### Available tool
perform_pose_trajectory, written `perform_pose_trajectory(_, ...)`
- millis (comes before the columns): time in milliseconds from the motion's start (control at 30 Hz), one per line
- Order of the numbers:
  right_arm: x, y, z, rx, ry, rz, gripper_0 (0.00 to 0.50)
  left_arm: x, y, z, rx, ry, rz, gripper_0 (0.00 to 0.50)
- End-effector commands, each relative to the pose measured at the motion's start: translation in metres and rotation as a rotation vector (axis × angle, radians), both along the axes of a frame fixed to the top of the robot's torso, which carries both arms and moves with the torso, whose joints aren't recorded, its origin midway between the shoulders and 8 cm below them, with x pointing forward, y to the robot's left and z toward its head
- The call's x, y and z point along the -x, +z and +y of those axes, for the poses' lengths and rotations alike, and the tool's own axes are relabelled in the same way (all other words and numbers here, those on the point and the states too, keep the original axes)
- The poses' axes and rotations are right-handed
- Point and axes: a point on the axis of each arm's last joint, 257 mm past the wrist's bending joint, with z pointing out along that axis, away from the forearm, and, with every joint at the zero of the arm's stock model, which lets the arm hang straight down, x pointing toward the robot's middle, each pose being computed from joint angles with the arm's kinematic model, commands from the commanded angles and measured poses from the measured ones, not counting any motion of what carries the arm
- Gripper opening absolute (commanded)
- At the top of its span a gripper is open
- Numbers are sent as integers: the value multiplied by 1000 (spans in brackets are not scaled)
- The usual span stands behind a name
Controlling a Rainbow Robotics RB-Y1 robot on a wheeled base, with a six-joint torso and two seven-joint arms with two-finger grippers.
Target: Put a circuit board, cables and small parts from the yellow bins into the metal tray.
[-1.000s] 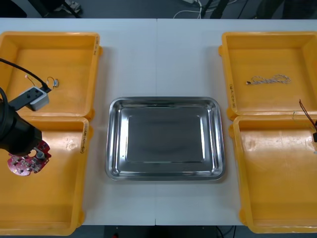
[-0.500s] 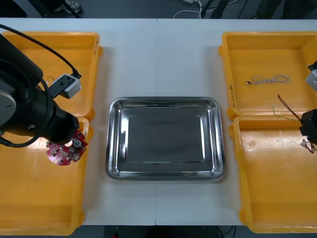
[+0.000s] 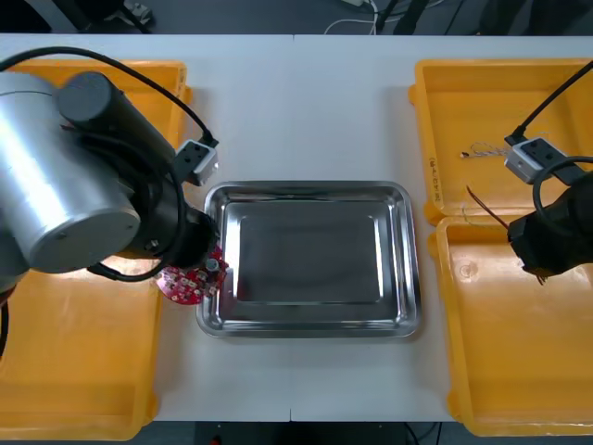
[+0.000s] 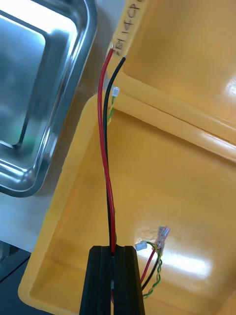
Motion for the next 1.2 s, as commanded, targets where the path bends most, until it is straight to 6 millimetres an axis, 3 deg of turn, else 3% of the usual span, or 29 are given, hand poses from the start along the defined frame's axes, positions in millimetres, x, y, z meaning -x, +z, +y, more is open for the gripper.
perform_pose_trajectory(33, -9, 17, 7, 71, 91, -60, 0, -8, -3, -25, 13, 50, -7, 0)
perform_pose_trajectory(433, -6, 12, 27, 96, 169, -41, 0, -15, -42, -47, -28, 101, 12, 0)
perform_pose_trajectory(833, -2, 4, 38, 103, 207, -26, 0, -21, -61, -80, 31, 67, -17, 0)
perform_pose_trajectory(1200, 0, 3, 40, 101, 222, -17, 0, -30, -76, -92, 46, 42, -47, 0)
